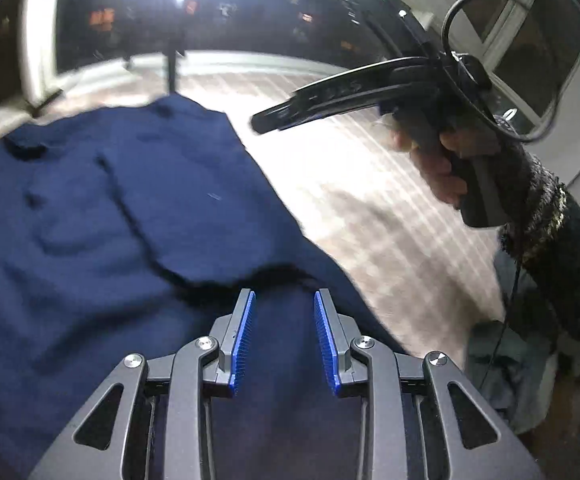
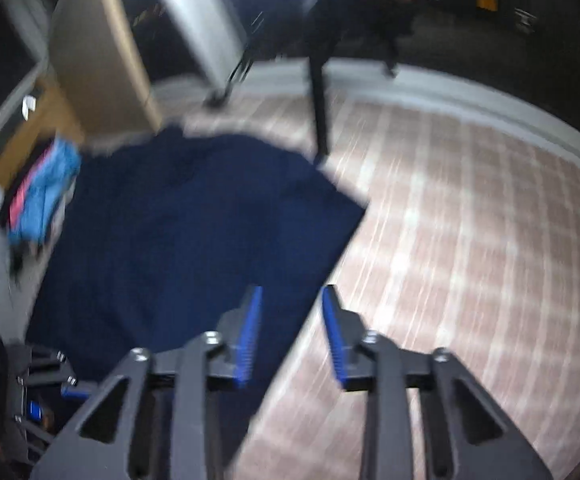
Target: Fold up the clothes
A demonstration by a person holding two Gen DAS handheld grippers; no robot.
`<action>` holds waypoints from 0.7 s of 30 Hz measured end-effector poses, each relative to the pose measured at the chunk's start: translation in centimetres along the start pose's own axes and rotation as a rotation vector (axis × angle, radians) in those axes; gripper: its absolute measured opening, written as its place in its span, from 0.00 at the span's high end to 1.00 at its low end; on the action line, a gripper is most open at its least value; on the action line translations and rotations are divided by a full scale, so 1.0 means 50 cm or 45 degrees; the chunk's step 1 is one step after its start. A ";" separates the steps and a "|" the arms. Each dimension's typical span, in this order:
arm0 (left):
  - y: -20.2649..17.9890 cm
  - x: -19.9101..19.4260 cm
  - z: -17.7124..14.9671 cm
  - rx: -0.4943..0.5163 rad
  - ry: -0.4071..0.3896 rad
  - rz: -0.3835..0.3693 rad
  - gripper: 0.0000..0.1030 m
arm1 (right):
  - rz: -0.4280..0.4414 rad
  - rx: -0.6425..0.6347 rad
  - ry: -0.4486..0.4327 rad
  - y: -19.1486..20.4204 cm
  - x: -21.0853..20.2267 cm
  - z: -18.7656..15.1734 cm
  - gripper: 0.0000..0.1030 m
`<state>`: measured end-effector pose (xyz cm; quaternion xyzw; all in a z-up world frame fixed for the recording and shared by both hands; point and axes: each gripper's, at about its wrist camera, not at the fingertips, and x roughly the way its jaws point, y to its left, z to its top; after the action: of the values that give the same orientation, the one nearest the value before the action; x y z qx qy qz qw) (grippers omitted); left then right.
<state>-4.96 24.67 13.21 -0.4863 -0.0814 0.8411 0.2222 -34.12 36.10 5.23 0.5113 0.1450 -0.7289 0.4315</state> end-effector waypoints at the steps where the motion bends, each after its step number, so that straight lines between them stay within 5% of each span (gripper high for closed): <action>1: -0.002 0.014 0.000 -0.026 0.010 -0.020 0.72 | -0.026 0.006 0.019 -0.003 0.004 -0.004 0.65; 7: 0.010 0.076 0.003 -0.236 -0.011 -0.077 0.72 | -0.021 0.281 -0.028 -0.104 0.041 0.043 0.65; 15: 0.001 0.105 0.014 -0.299 -0.069 -0.095 0.72 | 0.051 0.225 -0.008 -0.097 0.064 0.091 0.66; 17: -0.011 0.113 0.021 -0.279 -0.071 -0.101 0.72 | 0.028 0.163 0.004 -0.087 0.067 0.096 0.77; 18: -0.017 0.115 0.025 -0.268 -0.079 -0.105 0.72 | 0.019 0.140 0.019 -0.086 0.068 0.097 0.95; 21: -0.036 0.121 0.037 -0.239 -0.098 -0.117 0.72 | 0.030 0.142 0.012 -0.107 0.056 0.101 0.96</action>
<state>-8.61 29.18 10.07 -0.4681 -0.1905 0.8368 0.2107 -41.72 34.59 3.76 0.5397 0.1001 -0.7283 0.4103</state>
